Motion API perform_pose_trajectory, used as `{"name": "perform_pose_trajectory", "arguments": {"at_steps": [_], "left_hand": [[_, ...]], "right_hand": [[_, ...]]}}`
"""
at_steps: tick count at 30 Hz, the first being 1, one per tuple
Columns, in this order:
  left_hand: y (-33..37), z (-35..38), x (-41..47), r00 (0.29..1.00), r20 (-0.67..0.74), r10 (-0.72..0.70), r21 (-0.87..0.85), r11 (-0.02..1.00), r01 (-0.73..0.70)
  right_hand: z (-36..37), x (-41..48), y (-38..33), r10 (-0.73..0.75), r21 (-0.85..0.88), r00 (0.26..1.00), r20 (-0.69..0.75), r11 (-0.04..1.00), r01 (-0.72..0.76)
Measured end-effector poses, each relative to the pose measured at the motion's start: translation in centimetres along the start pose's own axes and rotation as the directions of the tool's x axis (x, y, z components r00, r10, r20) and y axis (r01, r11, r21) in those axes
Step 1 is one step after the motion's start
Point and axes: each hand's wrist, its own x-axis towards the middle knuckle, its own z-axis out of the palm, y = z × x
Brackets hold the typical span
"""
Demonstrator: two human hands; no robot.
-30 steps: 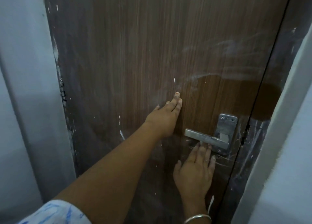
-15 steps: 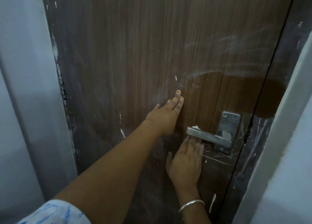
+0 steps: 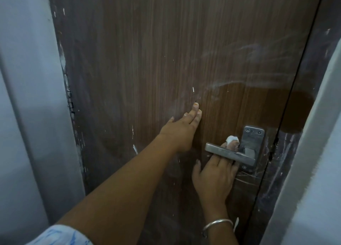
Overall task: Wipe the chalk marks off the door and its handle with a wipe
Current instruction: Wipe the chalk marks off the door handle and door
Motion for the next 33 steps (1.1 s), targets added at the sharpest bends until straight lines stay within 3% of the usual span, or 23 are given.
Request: {"name": "perform_pose_trajectory", "arguments": {"at_steps": [5, 11, 18, 24, 29, 33], "left_hand": [[0.3, 0.1, -0.1, 1.000, 0.002, -0.004, 0.004, 1.000, 0.004], [0.3, 0.0, 0.0, 1.000, 0.010, -0.010, -0.024, 1.000, 0.011], [0.5, -0.4, -0.2, 1.000, 0.024, -0.006, -0.042, 0.999, 0.007], [0.6, -0.1, -0.2, 1.000, 0.018, -0.004, -0.057, 0.998, 0.005], [0.4, 0.4, 0.2, 1.000, -0.002, -0.017, -0.036, 0.999, 0.017], [0.4, 0.4, 0.2, 1.000, -0.006, -0.024, -0.047, 0.999, 0.024]], "right_hand": [[-0.2, 0.6, 0.4, -0.028, -0.036, 0.999, -0.018, 0.999, 0.027], [1.3, -1.9, 0.3, -0.058, -0.080, 0.990, 0.131, 0.994, 0.068], [2.2, -1.4, -2.1, -0.283, -0.002, 0.922, 0.263, 0.956, 0.294], [2.2, -2.0, -2.2, -0.180, -0.003, 0.956, 0.231, 0.983, 0.186], [4.0, -2.1, -3.2, -0.367, -0.039, 0.864, 0.344, 0.914, 0.403], [4.3, -2.5, -2.6, -0.378, -0.043, 0.859, 0.346, 0.908, 0.417]]}}
